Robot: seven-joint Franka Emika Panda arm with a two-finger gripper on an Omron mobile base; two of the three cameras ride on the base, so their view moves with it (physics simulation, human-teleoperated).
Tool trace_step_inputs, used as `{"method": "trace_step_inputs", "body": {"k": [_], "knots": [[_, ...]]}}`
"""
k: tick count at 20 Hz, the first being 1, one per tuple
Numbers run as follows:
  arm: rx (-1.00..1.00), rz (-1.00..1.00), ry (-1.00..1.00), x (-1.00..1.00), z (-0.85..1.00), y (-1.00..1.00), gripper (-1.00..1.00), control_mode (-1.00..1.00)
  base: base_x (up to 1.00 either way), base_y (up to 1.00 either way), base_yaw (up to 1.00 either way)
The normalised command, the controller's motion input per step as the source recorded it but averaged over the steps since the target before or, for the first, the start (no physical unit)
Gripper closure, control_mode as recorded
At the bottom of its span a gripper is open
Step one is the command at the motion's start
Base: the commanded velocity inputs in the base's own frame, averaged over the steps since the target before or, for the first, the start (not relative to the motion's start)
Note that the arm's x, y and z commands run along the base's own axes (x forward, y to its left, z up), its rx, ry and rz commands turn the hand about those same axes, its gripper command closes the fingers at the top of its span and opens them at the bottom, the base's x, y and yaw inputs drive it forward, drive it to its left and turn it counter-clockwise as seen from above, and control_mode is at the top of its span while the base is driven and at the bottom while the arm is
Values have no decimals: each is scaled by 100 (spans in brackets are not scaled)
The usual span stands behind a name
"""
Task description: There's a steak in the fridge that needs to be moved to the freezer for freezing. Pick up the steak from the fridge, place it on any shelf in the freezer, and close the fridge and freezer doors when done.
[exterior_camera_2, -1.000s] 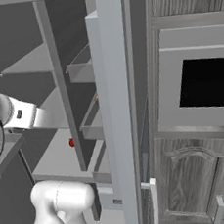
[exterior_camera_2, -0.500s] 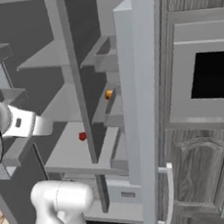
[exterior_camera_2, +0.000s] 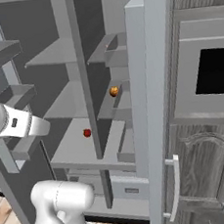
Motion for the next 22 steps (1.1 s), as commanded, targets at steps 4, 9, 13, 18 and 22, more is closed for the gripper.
{"method": "trace_step_inputs", "body": {"k": [4, 9, 13, 18, 22], "knots": [[0, 0, 0, 0, 0, 0, -100, 100, -62, -19, 0], [0, 0, 0, 0, 0, 0, -100, 100, -34, -8, 0], [0, 0, 0, 0, 0, 0, -100, 100, 0, -7, 2], [0, 0, 0, 0, 0, 0, -100, 100, 1, -38, 5], [0, 0, 0, 0, 0, 0, -100, 100, 2, -36, 5]]}}
